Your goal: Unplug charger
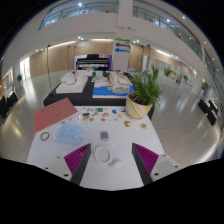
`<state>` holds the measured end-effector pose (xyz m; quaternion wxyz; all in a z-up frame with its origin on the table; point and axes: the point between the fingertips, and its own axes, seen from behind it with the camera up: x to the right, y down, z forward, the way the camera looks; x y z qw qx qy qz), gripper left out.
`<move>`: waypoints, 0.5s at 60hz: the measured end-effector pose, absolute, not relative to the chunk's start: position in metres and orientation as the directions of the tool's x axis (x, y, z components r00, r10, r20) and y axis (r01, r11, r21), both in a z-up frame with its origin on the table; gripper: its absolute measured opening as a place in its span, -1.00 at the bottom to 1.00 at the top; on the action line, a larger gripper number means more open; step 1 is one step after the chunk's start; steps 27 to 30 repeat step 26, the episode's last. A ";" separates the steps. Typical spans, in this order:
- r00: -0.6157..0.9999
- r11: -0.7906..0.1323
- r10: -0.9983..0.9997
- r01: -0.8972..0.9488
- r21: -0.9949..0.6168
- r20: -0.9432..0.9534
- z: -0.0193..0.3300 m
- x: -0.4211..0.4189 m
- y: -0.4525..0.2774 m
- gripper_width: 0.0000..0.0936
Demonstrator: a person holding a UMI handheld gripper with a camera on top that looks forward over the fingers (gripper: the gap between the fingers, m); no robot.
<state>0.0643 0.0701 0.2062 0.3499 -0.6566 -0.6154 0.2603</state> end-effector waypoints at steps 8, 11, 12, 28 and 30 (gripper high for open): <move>0.125 -0.034 0.990 0.653 -0.756 0.064 0.220 0.142 0.071 0.82; 0.125 -0.042 0.991 0.655 -0.754 0.054 0.220 0.159 0.073 0.82; 0.120 -0.042 0.992 0.655 -0.754 0.049 0.219 0.163 0.071 0.82; 0.099 -0.018 0.993 0.666 -0.746 0.064 0.209 0.181 0.088 0.83; 0.099 -0.018 0.993 0.666 -0.746 0.064 0.209 0.181 0.088 0.83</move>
